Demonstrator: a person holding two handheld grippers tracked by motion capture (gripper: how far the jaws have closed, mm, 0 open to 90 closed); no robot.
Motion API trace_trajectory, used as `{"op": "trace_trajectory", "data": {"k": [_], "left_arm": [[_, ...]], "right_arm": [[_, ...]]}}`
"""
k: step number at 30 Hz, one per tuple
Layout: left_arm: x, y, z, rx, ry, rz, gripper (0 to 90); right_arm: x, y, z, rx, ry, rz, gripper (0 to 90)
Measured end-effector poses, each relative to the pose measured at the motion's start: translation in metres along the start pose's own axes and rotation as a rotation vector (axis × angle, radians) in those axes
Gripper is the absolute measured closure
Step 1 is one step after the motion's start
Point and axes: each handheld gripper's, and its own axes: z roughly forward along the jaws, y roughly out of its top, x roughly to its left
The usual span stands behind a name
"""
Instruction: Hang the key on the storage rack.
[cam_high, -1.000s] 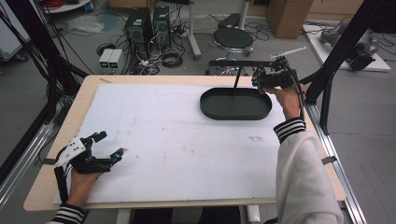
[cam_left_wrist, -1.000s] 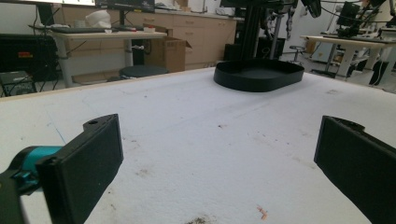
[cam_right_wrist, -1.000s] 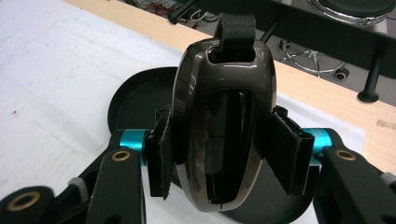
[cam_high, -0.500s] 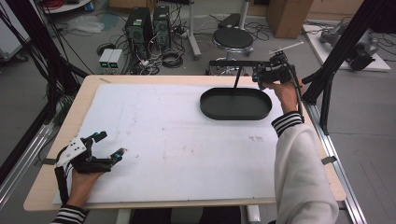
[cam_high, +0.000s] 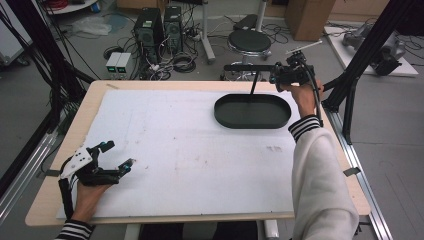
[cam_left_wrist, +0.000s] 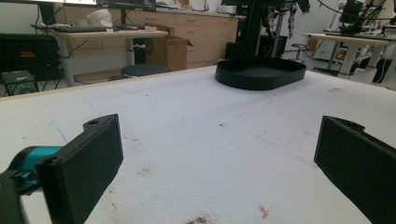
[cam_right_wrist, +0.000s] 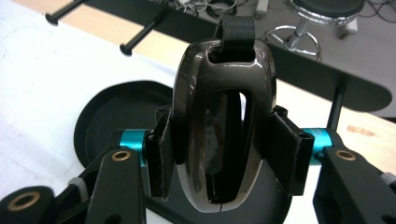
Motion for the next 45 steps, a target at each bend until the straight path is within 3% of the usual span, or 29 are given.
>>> {"op": "trace_trajectory", "data": {"k": [19, 26, 30, 42, 45], "left_arm": [[0.0, 0.0, 0.0, -0.002, 0.002, -0.005, 1.7], [0.0, 0.0, 0.0, -0.001, 0.0, -0.003, 1.7], [0.0, 0.0, 0.0, 0.0, 0.001, -0.003, 1.7], [0.0, 0.0, 0.0, 0.001, 0.004, -0.002, 1.7], [0.0, 0.0, 0.0, 0.001, 0.003, 0.0, 1.7]], "right_arm": [[-0.002, 0.015, 0.008, -0.006, -0.025, -0.013, 48.1], [-0.006, 0.012, 0.008, 0.012, -0.034, 0.004, 48.1], [-0.007, 0.009, 0.012, 0.052, -0.03, -0.004, 48.1], [-0.009, 0.012, 0.008, 0.006, -0.028, 0.01, 48.1], [-0.013, 0.011, 0.009, 0.024, -0.034, 0.015, 48.1]]}}
